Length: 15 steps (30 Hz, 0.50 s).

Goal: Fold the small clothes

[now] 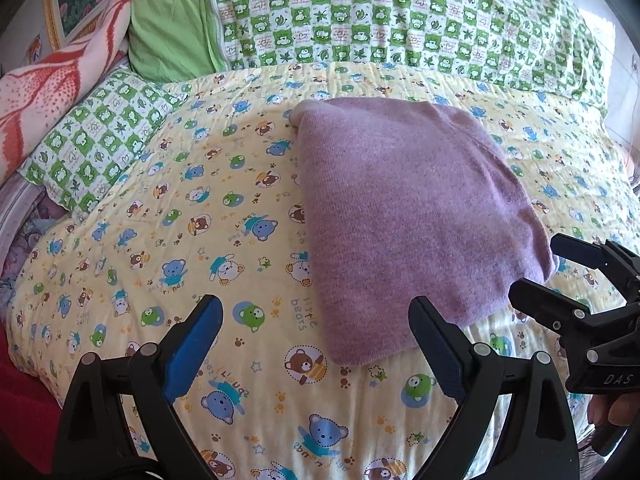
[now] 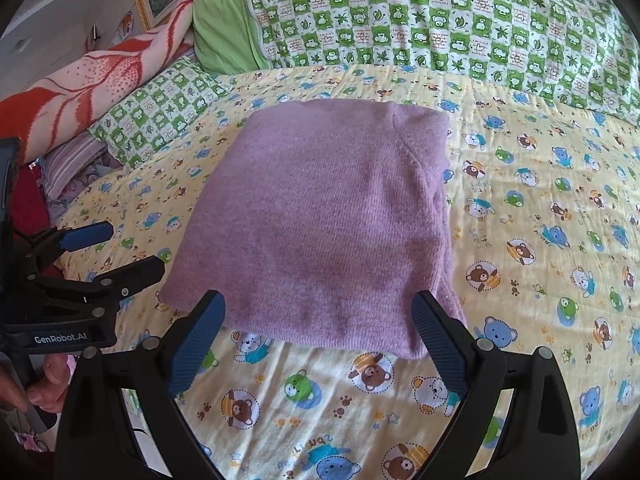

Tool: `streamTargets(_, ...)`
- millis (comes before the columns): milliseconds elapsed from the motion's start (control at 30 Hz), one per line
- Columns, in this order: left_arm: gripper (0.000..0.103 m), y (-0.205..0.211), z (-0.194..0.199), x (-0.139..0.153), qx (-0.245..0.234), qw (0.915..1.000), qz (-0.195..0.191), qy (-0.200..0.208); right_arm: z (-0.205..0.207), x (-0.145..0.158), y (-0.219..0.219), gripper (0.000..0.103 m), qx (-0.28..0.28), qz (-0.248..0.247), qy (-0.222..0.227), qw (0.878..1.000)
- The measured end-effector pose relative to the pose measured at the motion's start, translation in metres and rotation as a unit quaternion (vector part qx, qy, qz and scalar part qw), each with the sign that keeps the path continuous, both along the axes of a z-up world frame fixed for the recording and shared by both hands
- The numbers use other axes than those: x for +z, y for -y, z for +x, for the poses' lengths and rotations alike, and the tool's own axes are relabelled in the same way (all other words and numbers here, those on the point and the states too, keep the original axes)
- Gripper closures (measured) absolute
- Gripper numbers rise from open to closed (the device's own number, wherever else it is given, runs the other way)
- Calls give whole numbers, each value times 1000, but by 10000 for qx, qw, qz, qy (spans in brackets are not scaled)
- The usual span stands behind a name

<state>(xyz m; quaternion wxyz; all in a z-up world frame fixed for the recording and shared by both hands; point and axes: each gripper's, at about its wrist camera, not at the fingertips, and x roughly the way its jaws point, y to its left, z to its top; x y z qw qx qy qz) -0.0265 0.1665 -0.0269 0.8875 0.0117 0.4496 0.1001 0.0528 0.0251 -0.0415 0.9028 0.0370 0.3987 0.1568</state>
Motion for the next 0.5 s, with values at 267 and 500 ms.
streamTargets(267,8,4,2,1,-17,10000,-68,1,3,4,2,9,-7,16,49,10000)
streamTargets(500,8,8,1,0,-30,10000,-75,-16,0,6,7,8,-42,22,65,10000)
